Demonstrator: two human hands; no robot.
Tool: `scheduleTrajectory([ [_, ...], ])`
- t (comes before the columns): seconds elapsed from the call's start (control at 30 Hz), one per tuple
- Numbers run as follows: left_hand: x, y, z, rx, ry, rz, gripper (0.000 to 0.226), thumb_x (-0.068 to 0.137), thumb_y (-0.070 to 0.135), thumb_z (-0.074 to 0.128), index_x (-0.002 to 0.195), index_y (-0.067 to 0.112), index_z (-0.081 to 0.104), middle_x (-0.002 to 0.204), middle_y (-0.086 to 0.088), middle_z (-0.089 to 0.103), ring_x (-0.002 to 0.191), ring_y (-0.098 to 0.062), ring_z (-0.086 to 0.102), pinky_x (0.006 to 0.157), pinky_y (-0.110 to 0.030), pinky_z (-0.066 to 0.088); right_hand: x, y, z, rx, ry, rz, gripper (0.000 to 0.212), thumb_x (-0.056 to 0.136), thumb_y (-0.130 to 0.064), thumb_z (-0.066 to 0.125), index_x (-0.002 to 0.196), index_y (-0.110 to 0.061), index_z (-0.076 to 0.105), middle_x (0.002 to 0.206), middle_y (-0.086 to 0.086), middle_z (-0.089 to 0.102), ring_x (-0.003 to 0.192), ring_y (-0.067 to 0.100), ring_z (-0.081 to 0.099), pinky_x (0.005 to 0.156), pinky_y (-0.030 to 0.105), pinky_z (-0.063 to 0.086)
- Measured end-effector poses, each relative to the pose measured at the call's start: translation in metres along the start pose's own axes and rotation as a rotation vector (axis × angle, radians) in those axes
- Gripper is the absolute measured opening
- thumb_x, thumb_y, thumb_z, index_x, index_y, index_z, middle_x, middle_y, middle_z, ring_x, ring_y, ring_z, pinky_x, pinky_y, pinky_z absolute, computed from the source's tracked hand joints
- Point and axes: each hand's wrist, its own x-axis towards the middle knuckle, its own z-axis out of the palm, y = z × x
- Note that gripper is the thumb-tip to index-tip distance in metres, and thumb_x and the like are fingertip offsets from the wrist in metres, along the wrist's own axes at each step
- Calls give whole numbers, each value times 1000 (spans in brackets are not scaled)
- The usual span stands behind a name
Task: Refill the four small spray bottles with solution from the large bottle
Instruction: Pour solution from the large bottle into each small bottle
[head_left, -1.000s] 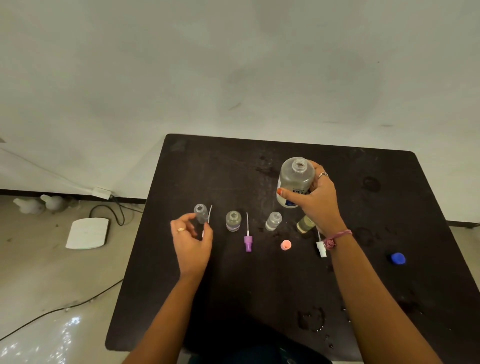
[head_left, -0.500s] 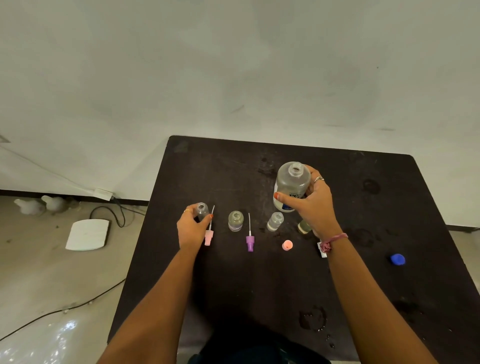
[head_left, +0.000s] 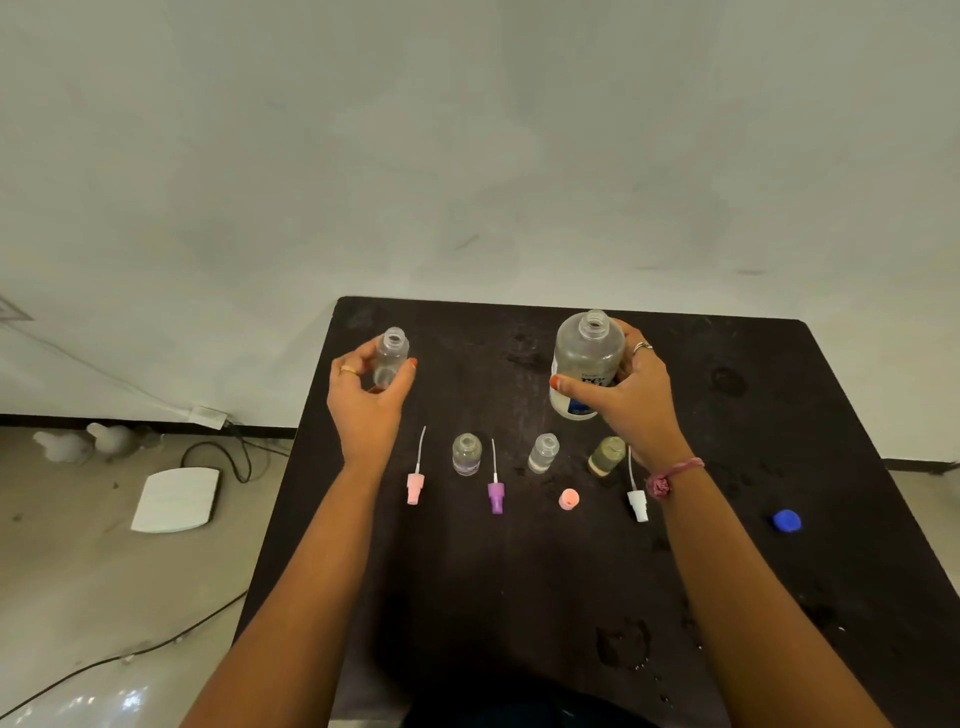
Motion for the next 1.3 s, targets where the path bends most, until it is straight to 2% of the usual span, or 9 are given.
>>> scheduleTrajectory([
  [0.13, -6, 44, 10, -42, -62, 75, 35, 79, 19, 77, 107, 29, 59, 115, 0, 59, 94, -2, 59, 70, -2, 45, 4, -13, -15, -7, 3, -21, 72, 64, -27, 86, 127, -23, 52, 119, -7, 61, 110, 11, 58, 95, 29, 50],
  [0.27, -13, 79, 23, -93, -129, 132, 36, 76, 24, 80, 106, 33, 61, 115, 3, 63, 100, -8, 62, 75, -11, 51, 9, -31, -35, -18, 3, -53, 71, 65, -25, 85, 127, -26, 50, 119, -9, 60, 108, 10, 58, 92, 21, 50],
  [0.37, -22, 103, 35, -120, -159, 126, 39, 76, 27, 80, 111, 29, 63, 114, 5, 64, 101, -9, 63, 78, -16, 54, 12, -44, -52, -28, -6, -83, 71, 65, -27, 85, 127, -28, 51, 118, -9, 61, 107, 10, 59, 87, 17, 50],
  [0.53, -43, 137, 56, -174, -209, 144, 44, 75, 25, 81, 116, 19, 66, 111, 7, 67, 100, -6, 64, 73, -10, 51, 16, -70, -82, -72, 26, -147, 68, 64, -26, 86, 123, -31, 52, 112, -10, 62, 102, 11, 60, 84, 18, 50],
  [0.8, -76, 182, 90, -225, -295, 166, 41, 72, 25, 83, 109, 29, 66, 107, 11, 68, 100, -9, 62, 72, -13, 53, 23, -111, -132, -159, 54, -250, 75, 60, -31, 88, 126, -32, 54, 114, -13, 63, 102, 5, 59, 84, 16, 49],
  [0.97, -91, 205, 105, -238, -294, 191, 40, 72, 28, 83, 107, 32, 64, 104, 17, 66, 100, -7, 61, 69, -10, 51, 31, -136, -162, -285, 70, -347, 80, 57, -34, 88, 129, -32, 53, 118, -9, 61, 104, 9, 57, 87, 20, 49],
  [1.17, -101, 226, 118, -269, -271, 198, 41, 71, 29, 83, 108, 31, 64, 104, 17, 65, 99, -7, 60, 68, -10, 51, 41, -161, -189, -510, 79, -472, 80, 60, -32, 87, 131, -33, 50, 116, -2, 57, 97, 8, 49, 77, 6, 36],
  [1.23, -104, 231, 122, -284, -268, 201, 41, 71, 28, 83, 106, 32, 63, 104, 18, 65, 98, -6, 61, 68, -10, 51, 44, -168, -196, -550, 91, -519, 78, 60, -31, 86, 130, -32, 51, 115, 0, 58, 99, 12, 52, 80, 12, 39],
  [1.3, -106, 236, 125, -298, -263, 205, 40, 70, 27, 84, 105, 31, 63, 103, 17, 65, 96, -6, 61, 67, -10, 51, 46, -174, -202, -600, 102, -573, 78, 60, -30, 86, 130, -30, 52, 115, 3, 58, 103, 19, 54, 85, 24, 45],
])
